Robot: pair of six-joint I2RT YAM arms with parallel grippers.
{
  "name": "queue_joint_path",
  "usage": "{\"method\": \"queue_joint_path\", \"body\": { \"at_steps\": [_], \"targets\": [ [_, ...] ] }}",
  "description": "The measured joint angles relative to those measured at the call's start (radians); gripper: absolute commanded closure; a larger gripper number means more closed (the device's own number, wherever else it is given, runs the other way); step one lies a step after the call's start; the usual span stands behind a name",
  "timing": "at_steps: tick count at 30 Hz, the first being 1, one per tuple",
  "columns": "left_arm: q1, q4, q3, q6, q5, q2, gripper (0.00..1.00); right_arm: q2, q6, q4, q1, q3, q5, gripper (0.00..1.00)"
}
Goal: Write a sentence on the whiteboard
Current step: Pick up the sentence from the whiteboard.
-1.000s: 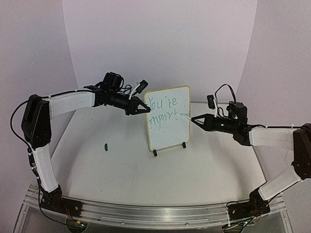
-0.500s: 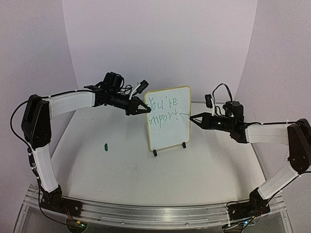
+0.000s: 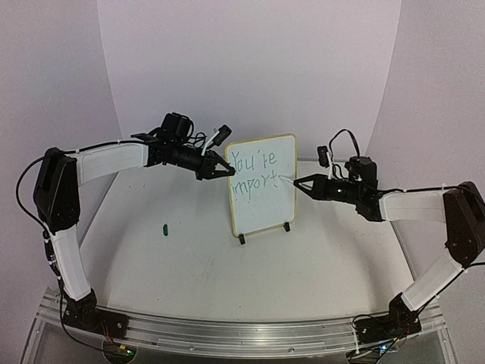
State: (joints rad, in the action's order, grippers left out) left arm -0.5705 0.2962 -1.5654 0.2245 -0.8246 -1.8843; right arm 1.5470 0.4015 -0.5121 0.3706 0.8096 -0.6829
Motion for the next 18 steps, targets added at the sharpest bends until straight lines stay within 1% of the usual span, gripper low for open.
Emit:
{"method": "queue_joint_path", "body": {
  "at_steps": [6,18],
  "targets": [
    [0.000,0.000,0.000,-0.006,0.003,0.000,1.00,0.024,0.000,-0.010,0.000,0.002,-0.026,1.00],
    [0.000,0.002,-0.002,-0.009,0.007,0.000,1.00,0.024,0.000,-0.008,0.000,-0.011,-0.014,1.00]
  ]
}}
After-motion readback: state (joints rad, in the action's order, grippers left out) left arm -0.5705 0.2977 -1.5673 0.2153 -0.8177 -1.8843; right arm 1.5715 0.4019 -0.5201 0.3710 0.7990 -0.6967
